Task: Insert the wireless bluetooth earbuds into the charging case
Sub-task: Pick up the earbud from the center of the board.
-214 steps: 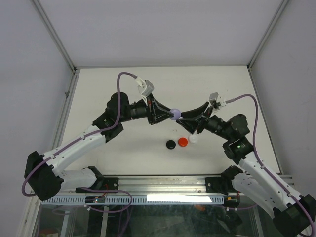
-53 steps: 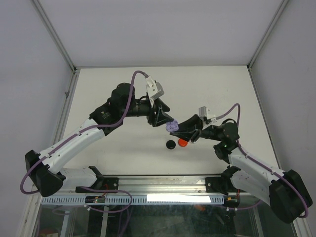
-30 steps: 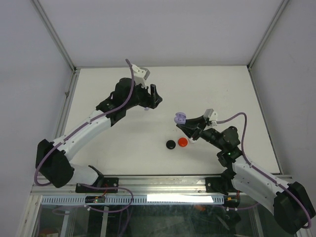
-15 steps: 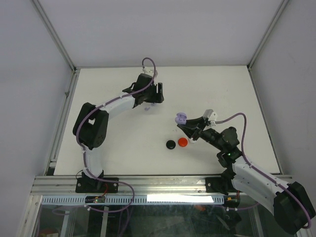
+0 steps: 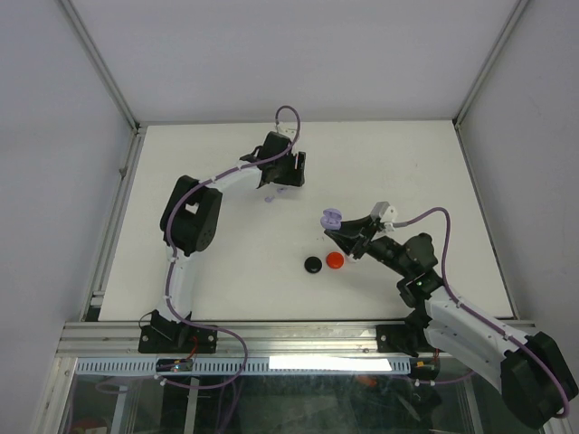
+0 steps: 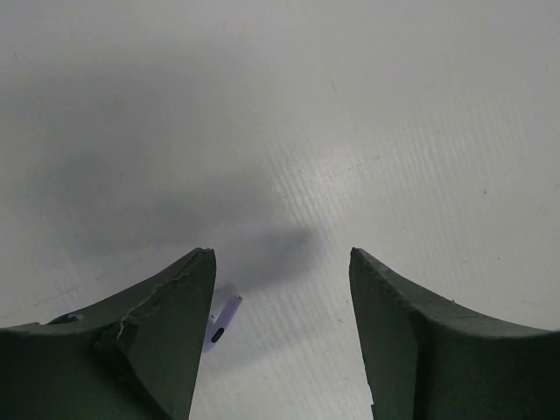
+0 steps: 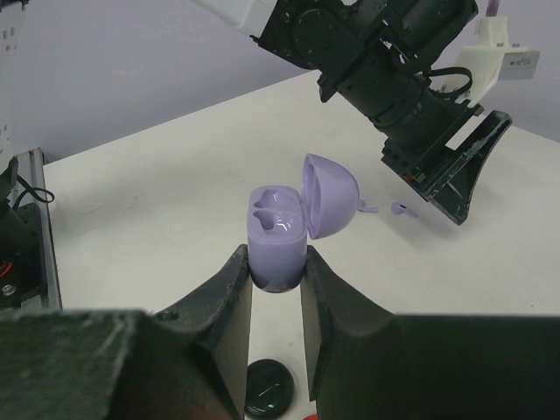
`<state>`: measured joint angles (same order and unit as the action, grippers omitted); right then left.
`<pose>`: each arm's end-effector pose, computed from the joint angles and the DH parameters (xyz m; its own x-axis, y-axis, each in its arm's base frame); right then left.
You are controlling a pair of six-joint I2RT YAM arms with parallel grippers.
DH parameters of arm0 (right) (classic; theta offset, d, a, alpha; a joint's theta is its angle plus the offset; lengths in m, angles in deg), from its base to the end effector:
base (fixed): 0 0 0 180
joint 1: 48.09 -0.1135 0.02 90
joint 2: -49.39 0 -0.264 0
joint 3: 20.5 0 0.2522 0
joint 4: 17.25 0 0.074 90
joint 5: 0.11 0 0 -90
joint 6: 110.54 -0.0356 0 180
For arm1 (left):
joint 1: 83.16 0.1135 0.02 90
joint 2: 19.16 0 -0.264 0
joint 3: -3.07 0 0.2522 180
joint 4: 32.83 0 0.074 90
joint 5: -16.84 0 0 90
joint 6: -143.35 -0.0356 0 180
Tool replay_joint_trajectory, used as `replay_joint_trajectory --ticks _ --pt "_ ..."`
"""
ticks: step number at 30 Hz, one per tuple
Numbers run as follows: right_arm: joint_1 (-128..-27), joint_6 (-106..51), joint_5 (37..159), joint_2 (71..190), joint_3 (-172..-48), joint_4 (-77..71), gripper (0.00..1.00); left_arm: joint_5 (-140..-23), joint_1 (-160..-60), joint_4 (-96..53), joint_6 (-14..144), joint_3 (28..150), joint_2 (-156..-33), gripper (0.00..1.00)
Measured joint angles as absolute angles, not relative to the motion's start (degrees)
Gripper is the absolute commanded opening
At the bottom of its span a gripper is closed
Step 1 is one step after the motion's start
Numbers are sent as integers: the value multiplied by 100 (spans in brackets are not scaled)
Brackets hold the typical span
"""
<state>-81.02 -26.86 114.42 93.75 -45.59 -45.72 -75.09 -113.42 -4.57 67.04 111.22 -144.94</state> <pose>0.1383 0.1072 0.2319 0.0411 0.1459 -0.9884 -0.8482 0.5279 0.0427 0.4235 -0.2485 0.1726 -0.7265 0.1500 -0.6705 0.3622 0.9129 -0.1882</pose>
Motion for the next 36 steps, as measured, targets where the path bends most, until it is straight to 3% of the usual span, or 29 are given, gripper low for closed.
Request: replay_joint_trajectory --ticks 18,36 --pt "-8102 -2706 11455 9196 -4559 -4559 0 -7927 -11305 -124 6523 11109 -14612 56" --pt "-8102 -2713 11455 9156 -4559 -4557 0 -8075 -11323 608 6483 10904 -14260 56"
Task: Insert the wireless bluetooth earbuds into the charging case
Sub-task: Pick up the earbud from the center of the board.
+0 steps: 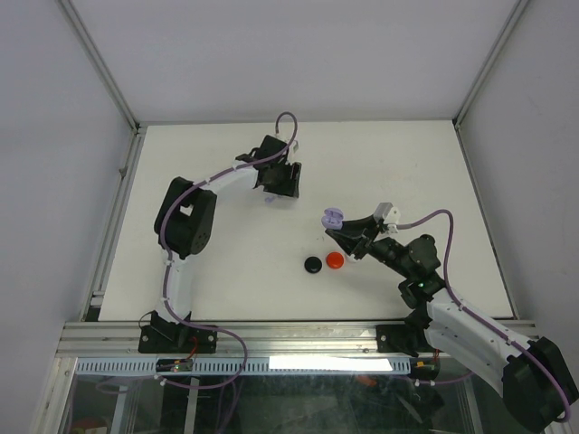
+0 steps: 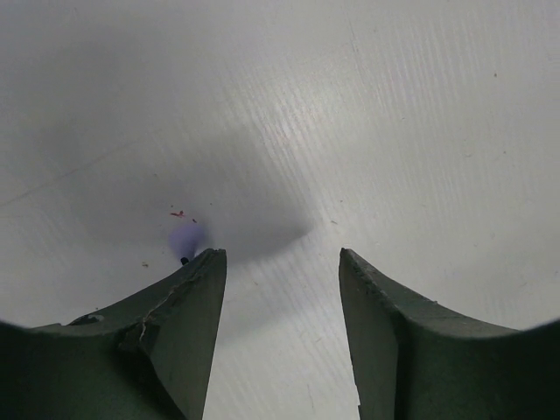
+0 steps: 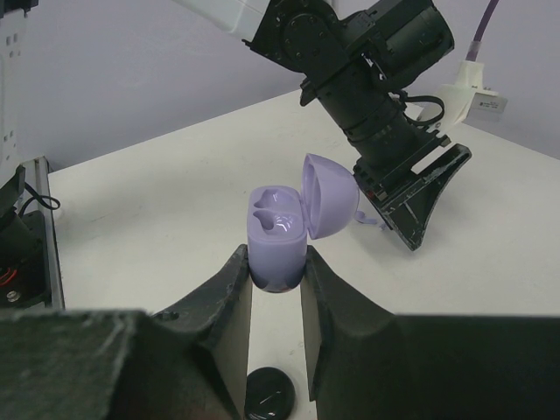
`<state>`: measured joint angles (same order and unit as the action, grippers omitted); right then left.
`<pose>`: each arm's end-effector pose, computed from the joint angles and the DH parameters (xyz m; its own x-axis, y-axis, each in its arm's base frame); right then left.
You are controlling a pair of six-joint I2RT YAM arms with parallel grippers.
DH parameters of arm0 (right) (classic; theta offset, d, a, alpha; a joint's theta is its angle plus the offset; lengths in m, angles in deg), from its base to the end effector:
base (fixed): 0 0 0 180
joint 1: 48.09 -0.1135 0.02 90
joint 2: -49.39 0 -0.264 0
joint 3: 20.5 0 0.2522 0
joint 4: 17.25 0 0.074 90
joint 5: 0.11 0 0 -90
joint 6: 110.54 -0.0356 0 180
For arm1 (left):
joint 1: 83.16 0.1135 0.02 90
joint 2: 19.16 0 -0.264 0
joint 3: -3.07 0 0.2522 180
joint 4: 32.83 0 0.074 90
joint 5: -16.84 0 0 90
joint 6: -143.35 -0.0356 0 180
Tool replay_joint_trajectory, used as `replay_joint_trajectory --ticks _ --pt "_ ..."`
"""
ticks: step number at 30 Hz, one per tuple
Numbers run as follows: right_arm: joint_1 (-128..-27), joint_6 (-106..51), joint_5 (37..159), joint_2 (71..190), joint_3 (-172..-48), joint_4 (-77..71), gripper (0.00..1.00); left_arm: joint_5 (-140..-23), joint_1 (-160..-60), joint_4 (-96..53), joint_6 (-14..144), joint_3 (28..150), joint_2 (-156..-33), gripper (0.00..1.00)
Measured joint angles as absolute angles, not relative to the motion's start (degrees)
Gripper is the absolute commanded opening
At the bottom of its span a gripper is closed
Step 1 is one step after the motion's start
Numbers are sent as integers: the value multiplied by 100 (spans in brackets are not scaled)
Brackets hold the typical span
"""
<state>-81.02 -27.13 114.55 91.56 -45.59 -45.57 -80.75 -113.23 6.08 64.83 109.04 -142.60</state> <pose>0.1344 0.1047 0.2374 0.0664 0.1673 -0.9837 -0.8508 0.5246 0.0318 0.4014 -0.2378 0.1671 -0.8177 0.2455 -0.5207 0.4053 0.8878 -0.2180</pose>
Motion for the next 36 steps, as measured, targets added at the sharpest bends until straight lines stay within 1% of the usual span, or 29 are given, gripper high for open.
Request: replay_joint_trajectory --ticks 4,12,17,23,30,36 --pt "-8102 -2713 11455 9156 -4559 -4557 0 -7992 -11323 669 6538 10902 -14041 56" --pt "-8102 -2715 11455 9156 -4559 -4557 0 -7288 -11323 647 6604 10928 -13661 55" --pt "-8102 -2735 11453 9156 -4559 -4557 0 -7000 -11323 698 6641 10965 -13792 52" --pt "-8102 -2772 11453 9163 -4559 -4555 0 -6753 -11323 763 6685 11096 -14085 42" --pt "-8102 -2785 11453 9174 -4559 -4507 0 -6633 -11425 796 6687 11164 -14358 42" --pt "-8102 -2796 11455 9187 -4559 -4467 0 -6445 -11495 796 6687 11186 -14498 39"
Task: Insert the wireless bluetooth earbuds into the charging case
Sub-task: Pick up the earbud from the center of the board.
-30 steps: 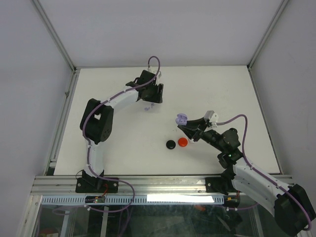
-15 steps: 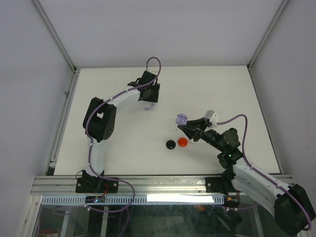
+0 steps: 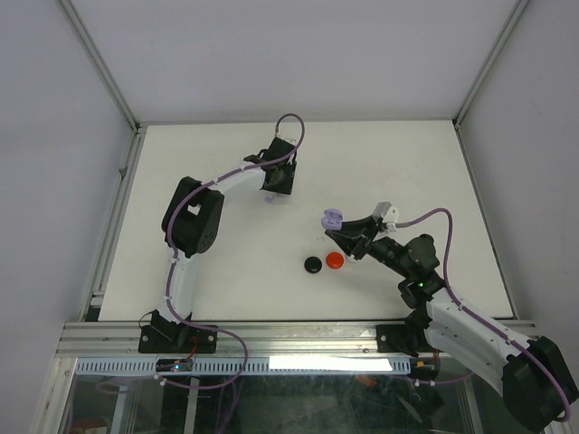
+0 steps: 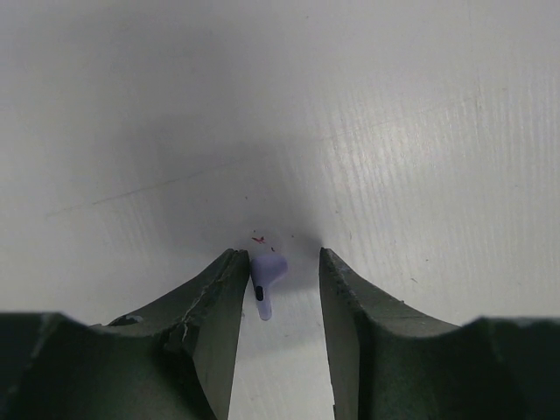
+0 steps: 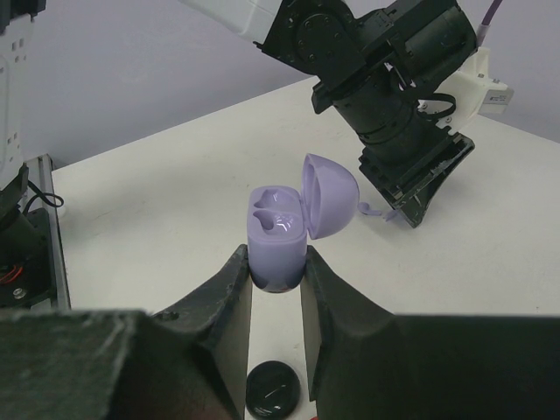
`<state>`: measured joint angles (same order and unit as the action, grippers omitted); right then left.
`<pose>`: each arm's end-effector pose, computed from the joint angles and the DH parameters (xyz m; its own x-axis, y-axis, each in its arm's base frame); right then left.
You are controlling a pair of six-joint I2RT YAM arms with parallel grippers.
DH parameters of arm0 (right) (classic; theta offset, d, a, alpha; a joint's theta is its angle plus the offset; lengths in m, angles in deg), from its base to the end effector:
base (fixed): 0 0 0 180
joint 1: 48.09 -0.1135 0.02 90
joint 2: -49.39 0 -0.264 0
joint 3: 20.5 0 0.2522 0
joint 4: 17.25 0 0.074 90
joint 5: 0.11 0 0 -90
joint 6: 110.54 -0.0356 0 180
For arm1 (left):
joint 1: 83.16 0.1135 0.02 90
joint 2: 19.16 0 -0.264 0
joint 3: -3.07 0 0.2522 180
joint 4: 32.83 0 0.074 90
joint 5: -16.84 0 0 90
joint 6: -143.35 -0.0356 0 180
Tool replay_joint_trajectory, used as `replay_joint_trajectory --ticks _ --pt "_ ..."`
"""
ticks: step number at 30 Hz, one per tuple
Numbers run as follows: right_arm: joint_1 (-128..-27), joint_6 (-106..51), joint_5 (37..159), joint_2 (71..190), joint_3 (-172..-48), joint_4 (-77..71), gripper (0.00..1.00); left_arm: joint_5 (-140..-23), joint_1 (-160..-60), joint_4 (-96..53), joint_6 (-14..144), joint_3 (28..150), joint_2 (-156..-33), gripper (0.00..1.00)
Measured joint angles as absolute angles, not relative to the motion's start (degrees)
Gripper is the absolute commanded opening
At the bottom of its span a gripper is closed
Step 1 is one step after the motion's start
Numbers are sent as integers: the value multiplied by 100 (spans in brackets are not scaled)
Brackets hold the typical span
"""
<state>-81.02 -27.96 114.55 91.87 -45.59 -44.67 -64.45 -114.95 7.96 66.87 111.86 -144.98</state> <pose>0.1352 0.1053 0.2349 0.0366 0.1635 -0.9859 -0.8507 0.5227 0.0551 0.4056 -0.2450 0.1613 -0.8052 0.2272 -0.5478 0.2715 0.9624 0.0001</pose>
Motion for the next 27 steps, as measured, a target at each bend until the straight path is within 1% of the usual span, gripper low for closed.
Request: replay_joint_trajectory --ticks 9,14,20,24,27 --pt "-8102 -2796 11455 9187 -4559 -4465 0 -6132 -11539 857 6682 11293 -14581 34" --pt "-8102 -2798 11455 9187 -4559 -4465 0 -5992 -11633 949 6674 11400 -14636 28" --pt "-8102 -2798 11457 9187 -4559 -4448 0 -5955 -11661 977 6663 11415 -14643 24" --pt "-8102 -2798 11457 9187 -4559 -4421 0 -5955 -11657 1008 6665 11424 -14643 18" --pt "-8102 -2798 11457 9187 -4559 -4415 0 -5955 -11659 1045 6663 11444 -14643 16"
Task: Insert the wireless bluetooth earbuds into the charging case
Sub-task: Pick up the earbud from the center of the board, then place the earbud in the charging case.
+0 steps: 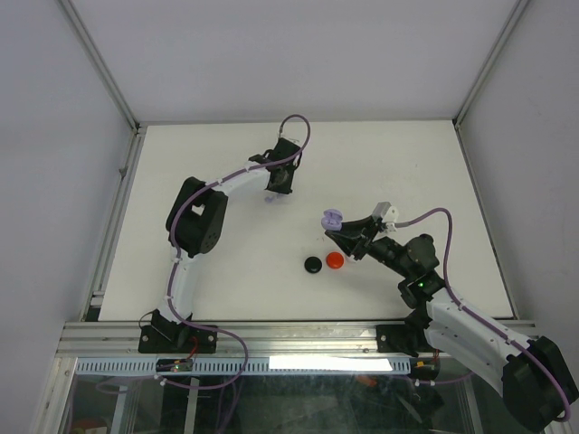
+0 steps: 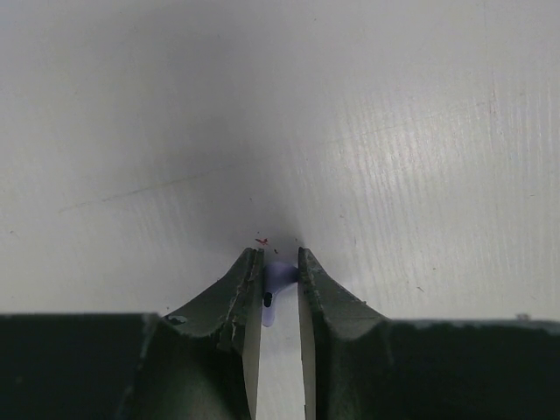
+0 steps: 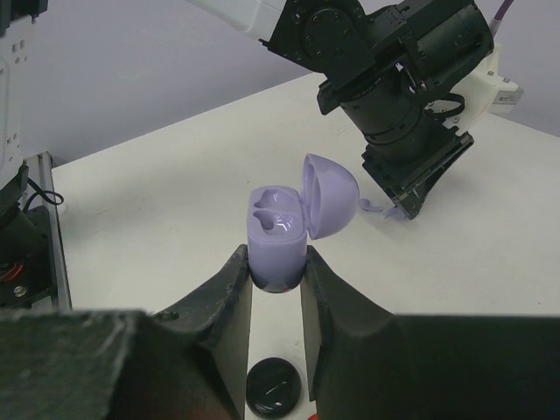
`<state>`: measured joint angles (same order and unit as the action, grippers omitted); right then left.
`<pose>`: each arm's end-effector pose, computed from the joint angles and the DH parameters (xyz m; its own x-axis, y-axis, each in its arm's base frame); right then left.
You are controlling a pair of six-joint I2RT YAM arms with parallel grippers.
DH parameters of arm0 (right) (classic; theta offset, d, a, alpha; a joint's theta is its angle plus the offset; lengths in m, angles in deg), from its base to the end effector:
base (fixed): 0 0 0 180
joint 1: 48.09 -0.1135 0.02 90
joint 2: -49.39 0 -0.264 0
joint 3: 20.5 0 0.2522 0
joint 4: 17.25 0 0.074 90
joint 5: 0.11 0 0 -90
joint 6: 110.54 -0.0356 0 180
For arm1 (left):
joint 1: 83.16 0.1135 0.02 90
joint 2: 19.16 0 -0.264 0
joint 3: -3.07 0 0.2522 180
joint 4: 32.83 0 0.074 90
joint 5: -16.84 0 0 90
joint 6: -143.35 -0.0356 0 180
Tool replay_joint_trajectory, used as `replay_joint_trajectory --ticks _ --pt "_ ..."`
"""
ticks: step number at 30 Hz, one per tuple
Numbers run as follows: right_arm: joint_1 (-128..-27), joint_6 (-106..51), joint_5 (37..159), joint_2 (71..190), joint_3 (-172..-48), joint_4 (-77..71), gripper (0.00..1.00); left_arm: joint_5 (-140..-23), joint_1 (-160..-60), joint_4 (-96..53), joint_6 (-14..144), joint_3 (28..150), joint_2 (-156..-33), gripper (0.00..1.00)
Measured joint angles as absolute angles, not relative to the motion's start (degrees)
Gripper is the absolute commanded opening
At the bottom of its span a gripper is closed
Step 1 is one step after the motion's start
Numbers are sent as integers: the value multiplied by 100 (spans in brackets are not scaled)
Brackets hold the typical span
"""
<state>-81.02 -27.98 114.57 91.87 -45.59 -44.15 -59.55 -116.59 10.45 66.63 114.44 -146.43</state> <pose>0.1353 0.1054 0.2340 0.0288 0.1588 -0.9869 -0.8505 0.5226 0.0593 0.4036 -0.2564 0.1612 -0.7974 0.2589 -0.5451 0.2586 0.9628 0.0790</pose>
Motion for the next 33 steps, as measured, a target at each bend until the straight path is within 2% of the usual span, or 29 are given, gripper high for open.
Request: replay_joint_trajectory --ticks 11,24,33 --pt "-8102 -2794 11412 9281 -4559 -4531 0 -5951 -11661 1146 6741 11271 -14393 15" --pt "-8102 -2612 11280 10127 -4559 -5516 0 -5872 -11869 573 7113 10331 -12398 14" --pt "-8102 -2601 10981 10612 -4559 -6321 0 -5378 -12645 -247 7353 9498 -11117 13"
